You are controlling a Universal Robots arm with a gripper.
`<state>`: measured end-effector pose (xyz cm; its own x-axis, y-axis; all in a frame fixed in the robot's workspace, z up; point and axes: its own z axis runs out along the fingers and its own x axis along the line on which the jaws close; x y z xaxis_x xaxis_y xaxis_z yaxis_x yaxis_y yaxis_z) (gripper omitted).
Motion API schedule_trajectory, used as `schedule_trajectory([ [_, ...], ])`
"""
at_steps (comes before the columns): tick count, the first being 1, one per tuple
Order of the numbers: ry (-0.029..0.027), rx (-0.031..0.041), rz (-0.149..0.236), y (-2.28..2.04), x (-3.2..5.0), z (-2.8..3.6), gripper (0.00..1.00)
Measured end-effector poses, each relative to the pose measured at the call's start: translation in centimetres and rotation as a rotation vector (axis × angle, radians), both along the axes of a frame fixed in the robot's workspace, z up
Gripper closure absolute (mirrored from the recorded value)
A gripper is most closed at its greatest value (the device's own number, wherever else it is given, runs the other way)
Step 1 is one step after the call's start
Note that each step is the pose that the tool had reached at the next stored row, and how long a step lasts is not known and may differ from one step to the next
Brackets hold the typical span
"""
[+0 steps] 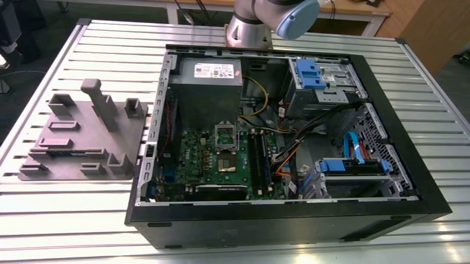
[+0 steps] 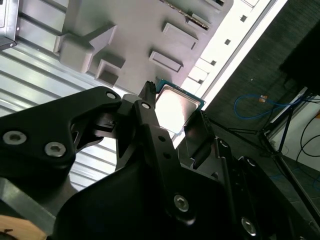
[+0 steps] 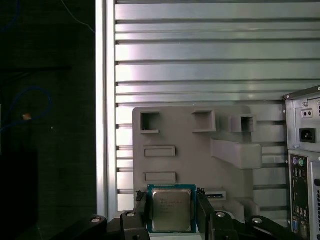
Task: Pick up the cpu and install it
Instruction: 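Pick up the cpu and move it towards the insertion slot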
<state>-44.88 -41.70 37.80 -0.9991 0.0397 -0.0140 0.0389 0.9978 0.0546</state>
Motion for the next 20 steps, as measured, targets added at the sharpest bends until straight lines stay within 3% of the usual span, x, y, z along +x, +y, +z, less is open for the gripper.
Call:
schedule_trajectory([
  [20, 0.0, 0.0, 0.0, 0.0, 1.42, 0.0, 0.53],
])
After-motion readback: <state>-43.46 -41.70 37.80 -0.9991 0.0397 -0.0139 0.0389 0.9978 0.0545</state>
